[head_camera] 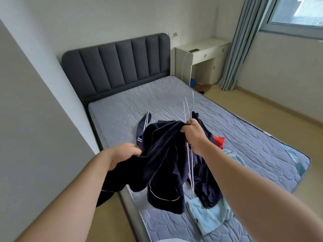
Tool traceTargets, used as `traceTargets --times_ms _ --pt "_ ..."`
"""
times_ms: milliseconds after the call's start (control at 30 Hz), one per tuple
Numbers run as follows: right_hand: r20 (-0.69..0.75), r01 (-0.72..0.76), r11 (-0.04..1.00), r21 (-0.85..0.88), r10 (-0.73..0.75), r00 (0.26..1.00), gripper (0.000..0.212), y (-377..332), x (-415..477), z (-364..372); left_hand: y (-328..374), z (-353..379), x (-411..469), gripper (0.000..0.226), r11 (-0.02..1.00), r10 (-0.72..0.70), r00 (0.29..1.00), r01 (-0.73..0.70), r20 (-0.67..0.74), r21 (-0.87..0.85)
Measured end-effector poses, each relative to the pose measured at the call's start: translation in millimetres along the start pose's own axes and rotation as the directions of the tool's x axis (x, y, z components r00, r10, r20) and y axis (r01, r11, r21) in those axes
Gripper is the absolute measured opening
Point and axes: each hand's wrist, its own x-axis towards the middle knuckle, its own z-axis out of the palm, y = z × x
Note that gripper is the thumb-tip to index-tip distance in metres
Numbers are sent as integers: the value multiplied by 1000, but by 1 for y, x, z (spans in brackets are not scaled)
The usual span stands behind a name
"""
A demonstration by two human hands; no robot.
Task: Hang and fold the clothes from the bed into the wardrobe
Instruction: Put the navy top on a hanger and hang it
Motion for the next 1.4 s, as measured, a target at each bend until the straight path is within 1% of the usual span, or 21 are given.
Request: traceTargets --times_ms 67,133,200,267,333,400,433,467,500,533,600,633,700,767,833,933,1000,1100,1233,1333,1400 --pt "78 9 998 57 -14 997 27 -17 -5 -3 5 7 3 26 987 -95 988 77 122 144" --pt "144 30 997 78 -41 989 29 -28 -13 -6 15 10 11 33 952 -89 992 57 94 300" --pt "171 61 994 91 -76 982 30 -34 -20 -9 24 10 29 25 908 67 988 -4 -136 420" --pt "169 109 992 71 -119 978 30 -35 -24 -12 28 10 52 19 885 238 882 -25 -407 464" --pt "162 140 988 58 -148 976 33 -33 -27 -17 28 18 71 16 907 346 804 -154 -484 392" --pt "148 113 989 98 -127 981 34 -27 -28 -22 31 36 86 16 939 343 873 -330 -347 98" --pt "139 87 987 134 -106 985 33 -23 -28 -26 33 47 90 18 935 304 932 -332 -198 -127" --pt "123 67 984 166 -88 989 33 -19 -29 -30 34 60 92 18 917 271 962 -258 0 -305" --pt "99 58 981 187 -78 992 33 -15 -29 -34 33 74 93 19 908 259 946 -169 194 -384" --pt "72 62 979 194 -78 994 32 -12 -29 -39 31 88 93 19 929 248 906 -122 344 -349" --pt "32 72 978 195 -79 996 32 -6 -29 -46 26 113 90 16 972 235 822 -187 518 -144" --pt "22 69 978 199 -75 997 31 -4 -30 -49 22 124 90 13 966 257 787 -227 561 -124" --pt "12 58 976 210 -62 998 30 -1 -32 -57 18 139 91 19 965 260 732 -184 629 -185" --pt "9 58 976 210 -61 998 28 2 -36 -65 17 145 89 33 968 247 750 -169 613 -184" --pt "19 62 975 214 -67 998 26 3 -41 -72 17 150 92 39 970 234 787 -225 572 -87" --pt "45 81 974 210 -92 995 23 5 -50 -78 22 163 92 26 928 221 812 -345 540 139" --pt "76 83 973 216 -102 992 20 6 -54 -82 24 175 88 9 924 179 847 -319 501 209" --pt "98 102 981 163 -119 988 14 6 -57 -90 22 191 88 18 899 214 899 -334 382 282" --pt "139 119 990 77 -129 982 39 8 -59 -98 8 201 97 17 895 153 912 -291 380 338" --pt "173 114 986 121 -134 976 54 10 -59 -100 3 212 104 15 793 165 923 -333 347 510" --pt "200 101 982 161 -133 971 54 9 -61 -102 3 218 101 31 691 216 924 -373 317 619"
